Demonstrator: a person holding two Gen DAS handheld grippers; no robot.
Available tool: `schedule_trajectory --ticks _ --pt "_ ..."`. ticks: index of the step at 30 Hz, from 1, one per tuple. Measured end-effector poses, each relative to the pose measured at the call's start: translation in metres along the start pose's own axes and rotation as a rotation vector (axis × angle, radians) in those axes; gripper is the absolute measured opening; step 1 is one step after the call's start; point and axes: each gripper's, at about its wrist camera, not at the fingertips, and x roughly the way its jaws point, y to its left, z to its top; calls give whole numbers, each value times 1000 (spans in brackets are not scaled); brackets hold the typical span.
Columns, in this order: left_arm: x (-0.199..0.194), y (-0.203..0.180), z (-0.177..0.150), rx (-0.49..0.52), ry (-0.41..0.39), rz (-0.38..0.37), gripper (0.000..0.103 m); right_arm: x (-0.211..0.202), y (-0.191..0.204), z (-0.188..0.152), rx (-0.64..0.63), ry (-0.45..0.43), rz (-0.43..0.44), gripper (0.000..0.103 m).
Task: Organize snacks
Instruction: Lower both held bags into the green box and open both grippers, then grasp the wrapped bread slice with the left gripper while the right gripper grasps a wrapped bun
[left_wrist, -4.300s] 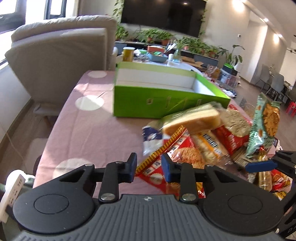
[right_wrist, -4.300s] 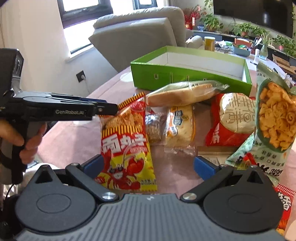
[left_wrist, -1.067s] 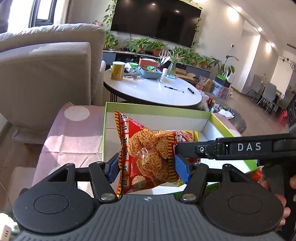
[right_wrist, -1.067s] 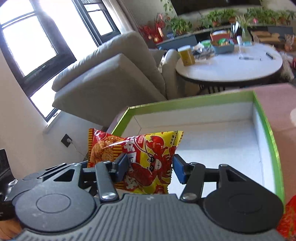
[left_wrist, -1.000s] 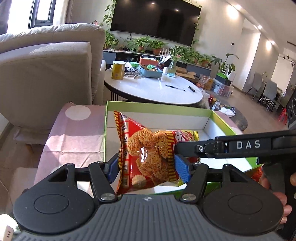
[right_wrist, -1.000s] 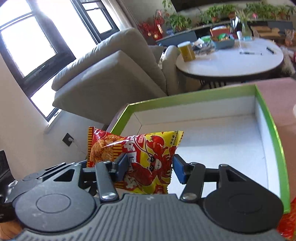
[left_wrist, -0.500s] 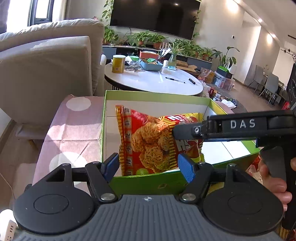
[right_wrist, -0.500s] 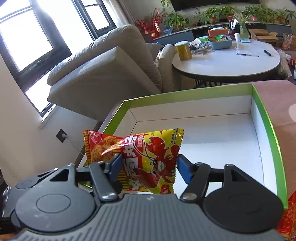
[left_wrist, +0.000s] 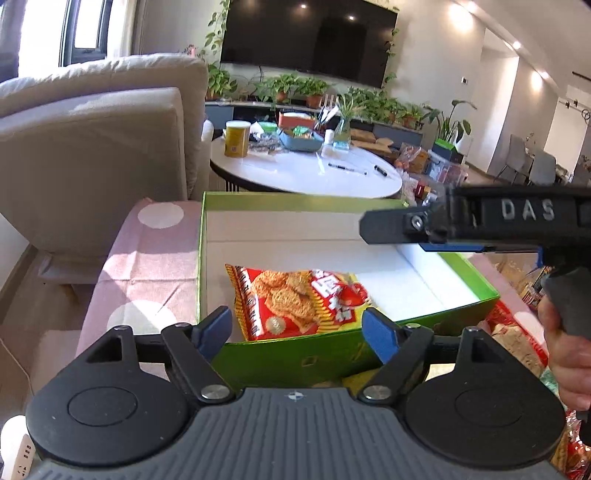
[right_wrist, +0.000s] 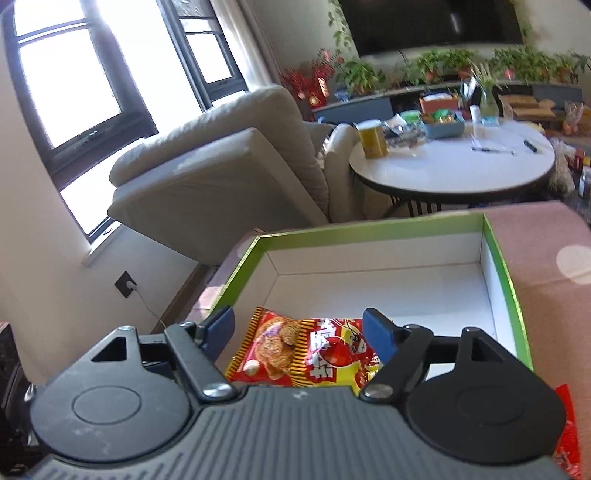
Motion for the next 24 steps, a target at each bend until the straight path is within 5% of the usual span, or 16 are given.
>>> schedule_trajectory --ticks 10,15,24 --pt "-42 -13 -1 -5 -72 -19 84 -60 2 0 -56 -100 57 78" --pt "-57 -23 -5 -6 -100 -45 86 -85 1 -2 -85 -119 2 78" --pt "-51 -24 -26 -76 -24 -30 87 -80 -5 -36 -59 -32 -57 78"
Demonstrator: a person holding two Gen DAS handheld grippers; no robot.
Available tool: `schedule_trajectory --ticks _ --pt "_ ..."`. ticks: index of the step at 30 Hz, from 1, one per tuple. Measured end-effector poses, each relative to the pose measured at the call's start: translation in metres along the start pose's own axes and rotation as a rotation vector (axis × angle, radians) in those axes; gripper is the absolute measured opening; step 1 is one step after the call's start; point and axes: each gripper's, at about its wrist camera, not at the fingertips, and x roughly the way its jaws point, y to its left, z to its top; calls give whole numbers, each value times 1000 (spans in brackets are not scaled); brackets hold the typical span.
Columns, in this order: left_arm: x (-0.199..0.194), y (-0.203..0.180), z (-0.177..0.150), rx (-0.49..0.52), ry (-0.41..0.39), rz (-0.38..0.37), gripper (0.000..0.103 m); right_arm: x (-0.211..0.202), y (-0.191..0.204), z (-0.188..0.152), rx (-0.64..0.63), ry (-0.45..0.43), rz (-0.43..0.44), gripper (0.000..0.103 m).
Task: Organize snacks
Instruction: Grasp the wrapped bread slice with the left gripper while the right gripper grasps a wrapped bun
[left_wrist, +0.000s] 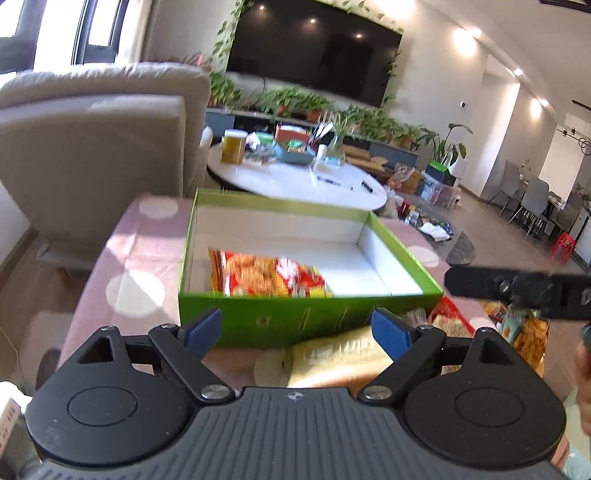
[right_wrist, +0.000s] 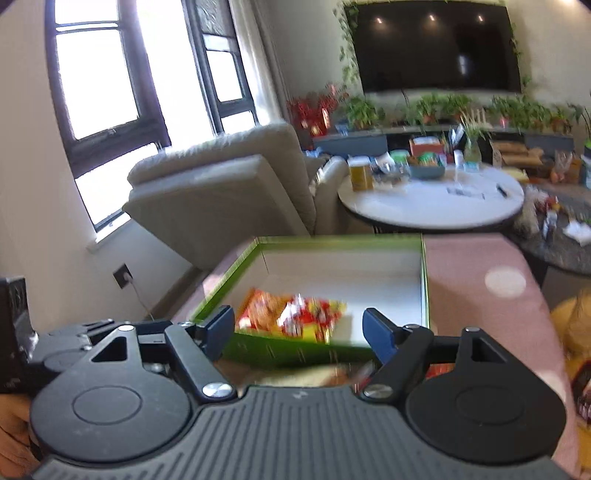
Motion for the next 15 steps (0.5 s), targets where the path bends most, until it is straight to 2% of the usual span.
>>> schedule_trajectory --ticks 6,9,15 --pt "5 1 -13 6 44 17 87 15 -3 -17 26 62 -18 78" --pt "5 2 -16 -10 49 11 87 8 0 -20 4 47 -36 78" --pt "3 -6 -17 10 44 -20 87 -15 -8 -10 18 -28 -11 78"
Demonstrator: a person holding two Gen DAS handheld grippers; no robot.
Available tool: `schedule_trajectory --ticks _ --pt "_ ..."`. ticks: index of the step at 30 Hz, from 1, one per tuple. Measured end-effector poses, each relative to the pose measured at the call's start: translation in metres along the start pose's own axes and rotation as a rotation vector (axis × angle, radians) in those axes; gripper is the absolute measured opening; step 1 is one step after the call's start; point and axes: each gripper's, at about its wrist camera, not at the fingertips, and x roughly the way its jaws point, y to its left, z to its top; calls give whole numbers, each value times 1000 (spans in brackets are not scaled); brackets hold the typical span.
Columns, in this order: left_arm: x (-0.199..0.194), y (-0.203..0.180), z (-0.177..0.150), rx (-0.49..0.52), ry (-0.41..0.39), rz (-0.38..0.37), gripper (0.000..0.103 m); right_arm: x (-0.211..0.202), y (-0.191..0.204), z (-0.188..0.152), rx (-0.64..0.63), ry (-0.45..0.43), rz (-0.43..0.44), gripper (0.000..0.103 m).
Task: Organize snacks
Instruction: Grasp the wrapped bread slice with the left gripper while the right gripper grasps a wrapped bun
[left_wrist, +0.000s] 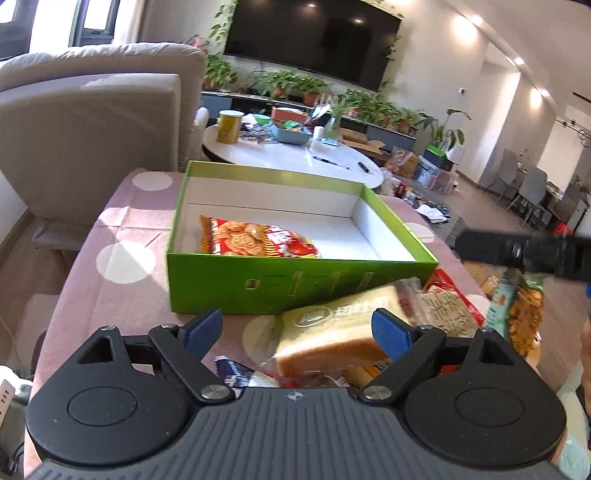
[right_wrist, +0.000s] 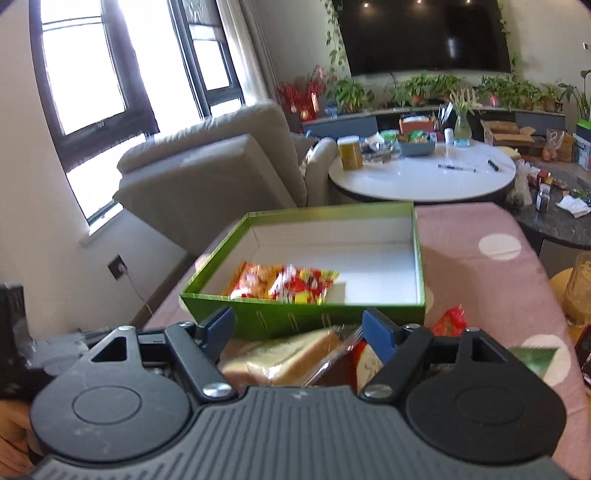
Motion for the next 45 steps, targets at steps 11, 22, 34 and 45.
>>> schedule_trajectory --ticks 11,22,34,45 --pt "23 1 -7 -2 67 7 87 9 0 -6 19 29 -7 78" --pt "39 19 -1 -78 75 25 87 17 29 -1 -54 64 -3 78" --pt "54 25 -6 -122 118 -44 87 56 -8 -17 153 251 -54 78" --pt "56 34 -7 -136 166 -86 97 56 -17 -20 92 250 2 75"
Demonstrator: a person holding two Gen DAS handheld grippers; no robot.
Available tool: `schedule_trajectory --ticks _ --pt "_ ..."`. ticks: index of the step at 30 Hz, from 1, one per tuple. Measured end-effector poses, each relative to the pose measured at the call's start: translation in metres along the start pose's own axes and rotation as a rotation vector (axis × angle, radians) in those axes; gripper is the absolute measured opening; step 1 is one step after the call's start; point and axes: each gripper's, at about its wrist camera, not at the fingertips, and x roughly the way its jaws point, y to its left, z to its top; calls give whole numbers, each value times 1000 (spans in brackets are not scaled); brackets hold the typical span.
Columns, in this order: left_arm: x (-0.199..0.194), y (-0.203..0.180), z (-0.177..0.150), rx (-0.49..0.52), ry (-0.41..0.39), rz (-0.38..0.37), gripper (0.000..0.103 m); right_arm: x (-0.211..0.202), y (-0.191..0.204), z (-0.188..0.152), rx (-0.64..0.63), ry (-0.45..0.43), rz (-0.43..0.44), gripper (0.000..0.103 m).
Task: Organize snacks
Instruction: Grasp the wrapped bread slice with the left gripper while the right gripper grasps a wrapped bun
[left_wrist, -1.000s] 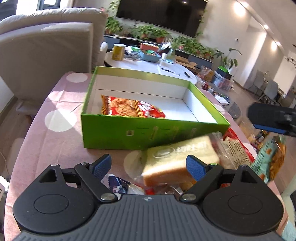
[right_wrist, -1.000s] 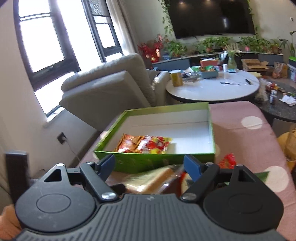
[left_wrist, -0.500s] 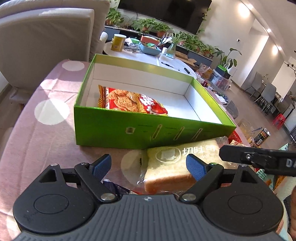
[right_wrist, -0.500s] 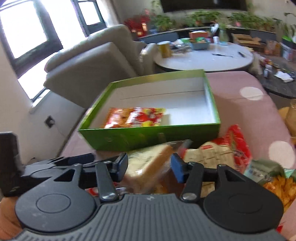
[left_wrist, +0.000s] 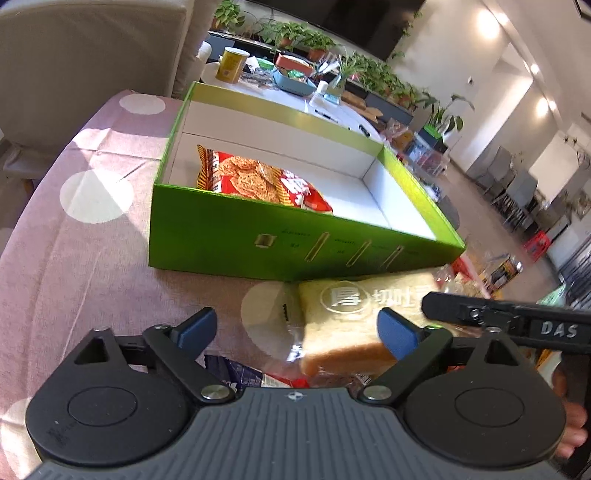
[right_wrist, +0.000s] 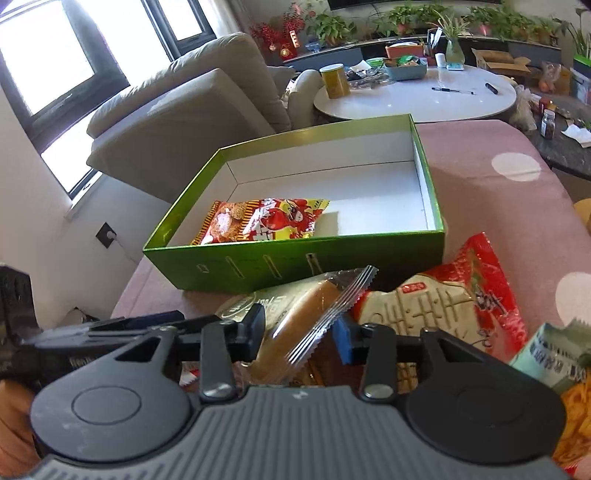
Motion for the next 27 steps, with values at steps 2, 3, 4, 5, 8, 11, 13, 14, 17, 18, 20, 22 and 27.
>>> schedule_trajectory --ticks 2,3,4,5,8,11,13,14,17,18,20,22,27 --pt "4 -4 -2 27 -2 -2 98 0 -1 0 -7 5 -1 75" --pt "6 -6 -2 25 -5 -8 98 1 -1 0 -9 8 -4 75" --pt "7 -7 -1 15 -3 -10 98 1 -1 0 -10 8 -7 75" --pt "8 -7 -1 0 3 -17 98 1 -2 0 -9 8 -9 75" --pt "7 -4 0 -30 14 -34 98 3 -2 1 -9 8 -9 75" --pt "3 1 1 -62 25 -72 96 4 -2 2 -12 9 -10 76" --pt "3 1 2 -65 44 -155 95 4 -1 3 -16 8 -11 76" --pt "6 -1 1 -63 62 -187 93 4 0 3 -19 7 -14 76" --pt "10 -15 -2 5 61 -179 94 3 5 3 -47 8 -48 77" --pt "10 -16 -2 9 56 -182 94 2 7 3 -59 8 -68 77" --pt "8 -14 -1 1 62 -177 96 -2 8 1 -71 3 -86 80" --pt "8 -12 -1 4 57 -156 103 -4 10 1 -83 -2 -92 80" --pt "24 0 -2 -53 63 -222 103 4 8 1 -89 -5 -91 80"
